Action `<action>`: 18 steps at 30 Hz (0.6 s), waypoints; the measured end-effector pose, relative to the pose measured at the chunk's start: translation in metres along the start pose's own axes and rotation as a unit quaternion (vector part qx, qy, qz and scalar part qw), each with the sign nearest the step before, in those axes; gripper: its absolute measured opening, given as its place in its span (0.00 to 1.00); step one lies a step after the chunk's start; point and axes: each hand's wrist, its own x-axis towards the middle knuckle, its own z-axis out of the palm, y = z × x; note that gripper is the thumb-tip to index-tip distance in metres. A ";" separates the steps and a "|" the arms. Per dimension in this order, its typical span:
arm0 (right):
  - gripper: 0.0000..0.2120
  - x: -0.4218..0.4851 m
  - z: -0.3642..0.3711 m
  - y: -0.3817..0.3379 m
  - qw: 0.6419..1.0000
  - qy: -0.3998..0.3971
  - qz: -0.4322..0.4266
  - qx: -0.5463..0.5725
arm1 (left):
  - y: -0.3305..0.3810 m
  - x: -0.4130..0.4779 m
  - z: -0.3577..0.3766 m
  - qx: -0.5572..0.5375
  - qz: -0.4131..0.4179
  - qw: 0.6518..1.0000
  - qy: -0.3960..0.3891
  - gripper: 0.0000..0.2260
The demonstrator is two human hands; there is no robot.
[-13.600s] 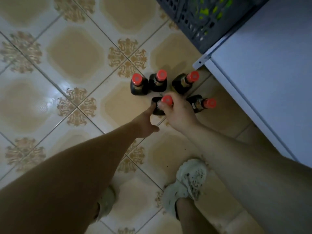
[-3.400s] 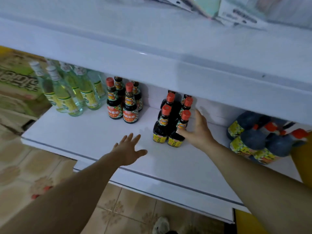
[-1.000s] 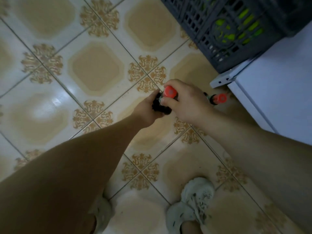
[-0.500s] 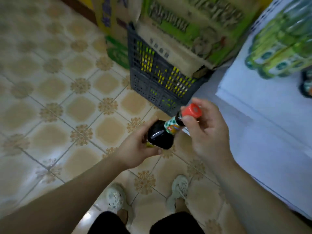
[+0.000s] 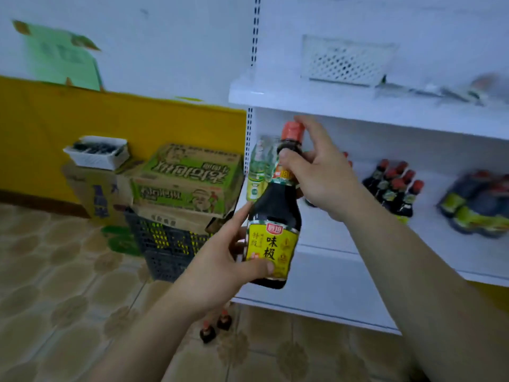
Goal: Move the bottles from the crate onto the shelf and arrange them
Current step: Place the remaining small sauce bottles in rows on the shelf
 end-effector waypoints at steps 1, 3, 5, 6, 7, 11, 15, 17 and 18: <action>0.25 -0.002 -0.023 0.001 1.000 0.018 0.000 0.000 | 0.011 0.004 0.020 0.000 0.007 1.000 -0.010 0.39; 0.26 -0.007 -0.066 0.005 0.999 0.046 0.000 -0.011 | 0.025 0.015 0.060 -0.005 0.021 1.000 -0.020 0.38; 0.27 -0.014 -0.106 0.012 0.998 0.067 0.001 -0.017 | 0.033 0.028 0.099 -0.011 0.032 0.999 -0.038 0.38; 0.27 -0.017 -0.124 0.016 0.997 0.078 0.002 -0.019 | 0.036 0.034 0.117 -0.014 0.036 0.998 -0.048 0.39; 0.28 -0.022 -0.142 0.020 0.996 0.088 0.007 -0.023 | 0.039 0.039 0.135 -0.015 0.039 0.997 -0.057 0.39; 0.30 -0.040 -0.199 0.044 0.991 0.131 0.033 -0.018 | 0.045 0.060 0.192 -0.013 0.030 0.995 -0.089 0.39; 0.31 -0.057 -0.235 0.085 0.982 0.166 0.076 -0.038 | 0.028 0.086 0.236 -0.007 -0.001 0.991 -0.135 0.40; 0.30 -0.067 -0.248 0.110 0.978 0.174 0.101 -0.052 | 0.012 0.099 0.254 0.002 -0.025 0.986 -0.164 0.39; 0.30 -0.072 -0.252 0.123 0.976 0.175 0.115 -0.059 | 0.002 0.106 0.262 0.009 -0.037 0.983 -0.180 0.38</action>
